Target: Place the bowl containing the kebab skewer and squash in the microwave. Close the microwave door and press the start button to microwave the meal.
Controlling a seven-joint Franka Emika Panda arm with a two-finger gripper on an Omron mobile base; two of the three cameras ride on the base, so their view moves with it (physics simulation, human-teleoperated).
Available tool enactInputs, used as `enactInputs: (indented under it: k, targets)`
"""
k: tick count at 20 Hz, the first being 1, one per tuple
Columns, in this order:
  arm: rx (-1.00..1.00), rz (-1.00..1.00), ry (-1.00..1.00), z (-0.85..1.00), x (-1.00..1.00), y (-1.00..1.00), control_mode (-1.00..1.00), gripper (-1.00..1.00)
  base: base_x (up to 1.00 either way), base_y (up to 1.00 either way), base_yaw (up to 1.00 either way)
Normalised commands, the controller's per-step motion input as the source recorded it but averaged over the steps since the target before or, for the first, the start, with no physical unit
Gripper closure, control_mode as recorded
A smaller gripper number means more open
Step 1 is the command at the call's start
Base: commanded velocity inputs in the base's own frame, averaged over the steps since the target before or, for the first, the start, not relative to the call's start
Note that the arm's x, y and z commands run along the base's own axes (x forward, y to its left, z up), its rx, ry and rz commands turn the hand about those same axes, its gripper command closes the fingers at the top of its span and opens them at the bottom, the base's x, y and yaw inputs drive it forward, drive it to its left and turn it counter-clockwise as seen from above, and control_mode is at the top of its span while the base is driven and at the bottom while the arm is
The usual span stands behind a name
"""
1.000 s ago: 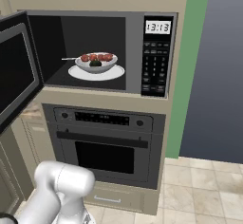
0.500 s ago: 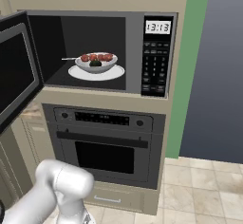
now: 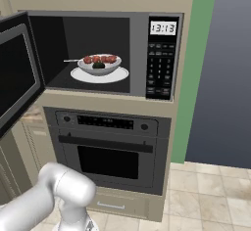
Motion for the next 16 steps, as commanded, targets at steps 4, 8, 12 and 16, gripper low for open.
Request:
enactInputs:
  k: [4, 8, 12, 16]
  targets:
    - [-0.1, -0.36, 0.0, -0.04, 0.31, -0.19, -1.0, -1.0, 0.0, 0.0, 0.0]
    - [0.0, -0.32, 0.0, 0.0, -0.02, -0.92, -1.0, -1.0, 0.0, 0.0, 0.0]
    - [0.0, -0.27, -0.01, 0.0, -0.08, -1.0, -1.0, -1.0, 0.0, 0.0, 0.0]
    - [0.04, -0.18, -0.11, 0.04, -0.27, -1.0, -1.0, -1.0, 0.0, 0.0, 0.0]
